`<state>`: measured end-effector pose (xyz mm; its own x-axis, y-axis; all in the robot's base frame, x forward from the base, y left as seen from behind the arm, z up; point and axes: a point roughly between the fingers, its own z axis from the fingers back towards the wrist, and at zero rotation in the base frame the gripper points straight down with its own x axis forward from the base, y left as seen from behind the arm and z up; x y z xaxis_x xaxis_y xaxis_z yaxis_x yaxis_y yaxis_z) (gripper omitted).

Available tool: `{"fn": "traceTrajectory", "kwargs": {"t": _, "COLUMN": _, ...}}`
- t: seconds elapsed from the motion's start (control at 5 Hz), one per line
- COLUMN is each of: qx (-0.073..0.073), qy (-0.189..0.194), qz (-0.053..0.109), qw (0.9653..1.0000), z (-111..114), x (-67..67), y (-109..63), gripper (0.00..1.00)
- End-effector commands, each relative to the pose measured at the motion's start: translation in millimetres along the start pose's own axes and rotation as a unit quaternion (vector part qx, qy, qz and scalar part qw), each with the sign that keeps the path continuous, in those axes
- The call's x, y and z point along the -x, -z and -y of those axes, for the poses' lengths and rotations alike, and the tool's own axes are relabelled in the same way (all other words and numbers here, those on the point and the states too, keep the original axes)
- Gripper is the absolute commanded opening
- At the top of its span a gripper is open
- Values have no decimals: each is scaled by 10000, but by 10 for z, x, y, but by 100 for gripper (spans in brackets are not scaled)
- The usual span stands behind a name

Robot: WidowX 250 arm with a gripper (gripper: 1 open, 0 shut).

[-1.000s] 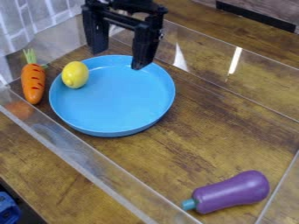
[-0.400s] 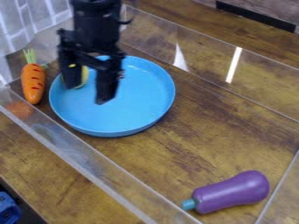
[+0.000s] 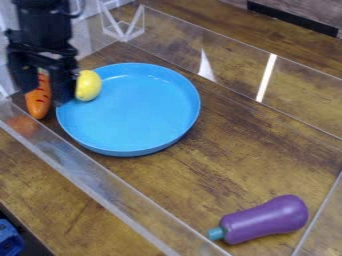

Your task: Move the carrot to the right side

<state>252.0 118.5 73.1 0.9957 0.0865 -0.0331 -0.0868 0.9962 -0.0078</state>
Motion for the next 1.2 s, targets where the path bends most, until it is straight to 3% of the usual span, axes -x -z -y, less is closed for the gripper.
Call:
{"fn": "traceTrajectory", "kwargs": {"t": 0.0, "qx": -53, "qy": 51, "qz": 258, "qw": 9996, "z": -256, "x": -84, "y": -128, "gripper": 100}}
{"fn": "traceTrajectory", "kwargs": {"t": 0.2, "qx": -15, "qy": 49, "qz": 296, "qw": 9995, "z": -326, "x": -103, "y": -130, "gripper": 100}}
{"fn": "traceTrajectory", "kwargs": {"t": 0.4, "qx": -3, "qy": -285, "qz": 312, "qw": 9991, "z": -333, "x": -200, "y": -148, "gripper": 100}}
{"fn": "traceTrajectory", "kwargs": {"t": 0.8, "qx": 55, "qy": -950, "qz": 360, "qw": 9948, "z": -352, "x": -417, "y": -175, "gripper": 100}}
{"fn": "traceTrajectory", "kwargs": {"t": 1.0, "qx": 138, "qy": -1070, "qz": 405, "qw": 9933, "z": -488, "x": -434, "y": -28, "gripper": 100}}
